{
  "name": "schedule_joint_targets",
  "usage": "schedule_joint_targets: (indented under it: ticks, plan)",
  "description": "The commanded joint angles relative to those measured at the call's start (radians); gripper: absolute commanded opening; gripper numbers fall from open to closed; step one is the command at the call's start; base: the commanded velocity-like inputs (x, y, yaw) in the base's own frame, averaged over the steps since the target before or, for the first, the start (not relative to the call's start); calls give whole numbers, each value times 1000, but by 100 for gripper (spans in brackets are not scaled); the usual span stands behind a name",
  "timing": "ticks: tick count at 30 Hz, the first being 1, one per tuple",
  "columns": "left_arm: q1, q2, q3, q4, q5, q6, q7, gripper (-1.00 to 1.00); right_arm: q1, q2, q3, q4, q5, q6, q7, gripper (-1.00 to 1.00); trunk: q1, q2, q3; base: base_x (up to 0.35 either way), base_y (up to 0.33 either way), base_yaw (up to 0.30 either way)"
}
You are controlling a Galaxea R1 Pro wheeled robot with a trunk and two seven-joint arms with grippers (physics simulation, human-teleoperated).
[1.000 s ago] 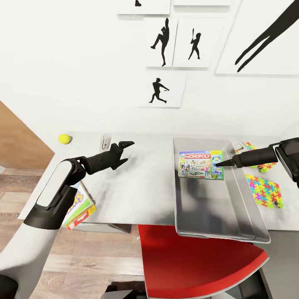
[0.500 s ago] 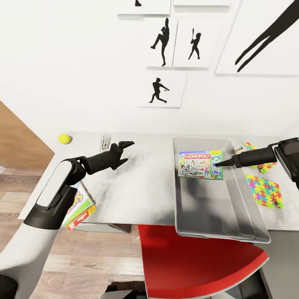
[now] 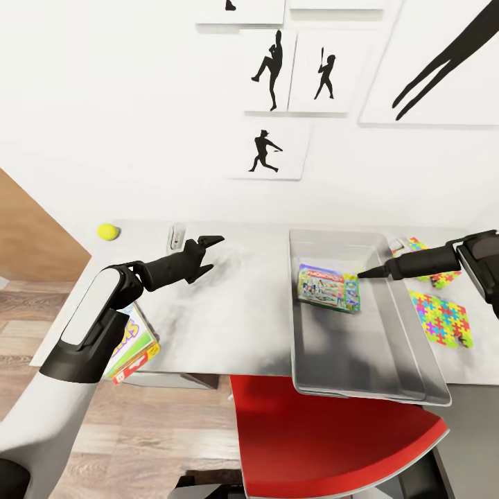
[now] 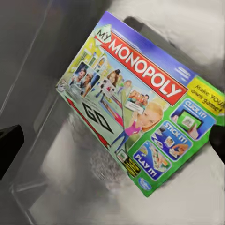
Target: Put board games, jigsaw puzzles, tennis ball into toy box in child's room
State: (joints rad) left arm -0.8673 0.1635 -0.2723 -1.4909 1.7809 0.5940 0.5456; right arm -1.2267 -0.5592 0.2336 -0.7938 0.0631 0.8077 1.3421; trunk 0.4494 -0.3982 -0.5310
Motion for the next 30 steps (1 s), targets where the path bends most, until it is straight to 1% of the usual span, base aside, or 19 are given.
schedule_joint_targets:
  ticks: [1, 23, 30]
  plan:
    - [-1, 1, -1, -1, 11, -2, 10, 100, -1, 0, 1, -1, 6, 7, 4, 100, 1, -2, -2, 0, 0, 0]
    - [-1, 1, -1, -4, 11, -2, 10, 100, -2, 0, 0, -1, 6, 4, -13, 100, 1, -2, -2, 0, 0, 0]
    - [-1, 1, -2, -4, 11, -2, 10, 100, -2, -5, -3, -6, 6, 3, -15, 100, 1, -2, -2, 0, 0, 0]
